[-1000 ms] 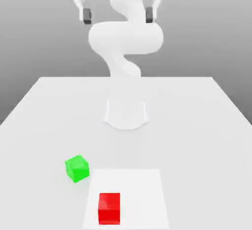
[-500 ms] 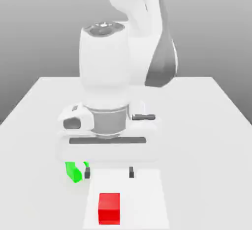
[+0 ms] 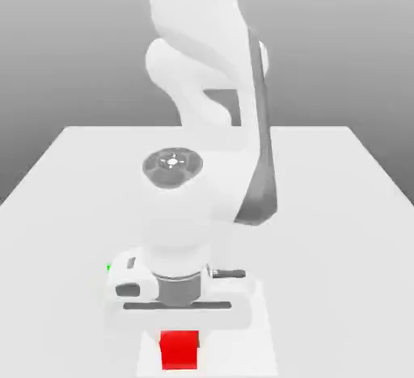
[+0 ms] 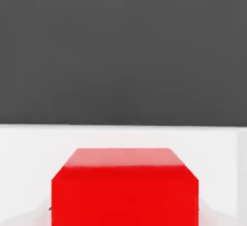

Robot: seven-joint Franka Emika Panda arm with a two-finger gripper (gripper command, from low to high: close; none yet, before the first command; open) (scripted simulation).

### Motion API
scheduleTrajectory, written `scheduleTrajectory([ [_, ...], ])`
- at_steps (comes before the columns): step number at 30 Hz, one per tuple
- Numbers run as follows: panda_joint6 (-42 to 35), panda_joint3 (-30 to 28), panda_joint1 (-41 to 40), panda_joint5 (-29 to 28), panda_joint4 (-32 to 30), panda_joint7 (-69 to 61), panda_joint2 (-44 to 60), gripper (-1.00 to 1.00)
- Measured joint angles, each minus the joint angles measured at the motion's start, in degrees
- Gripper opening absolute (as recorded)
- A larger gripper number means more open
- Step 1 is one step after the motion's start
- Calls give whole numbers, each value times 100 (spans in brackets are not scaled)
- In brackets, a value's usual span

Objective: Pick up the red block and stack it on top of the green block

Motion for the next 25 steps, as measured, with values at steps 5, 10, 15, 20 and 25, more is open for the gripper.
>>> scheduleTrajectory([
  [5,-592,-220,-89,-171,-411,311,-1004,-100],
  [10,-679,-584,-758,-486,-1350,1113,-2039,-100],
  [15,-671,-739,-1351,-815,-2245,1899,-2935,-100],
  [20,179,-813,-1304,-532,-2334,1785,-2167,-100],
  [25,698,-727,-1274,-158,-2317,1529,-1622,100],
])
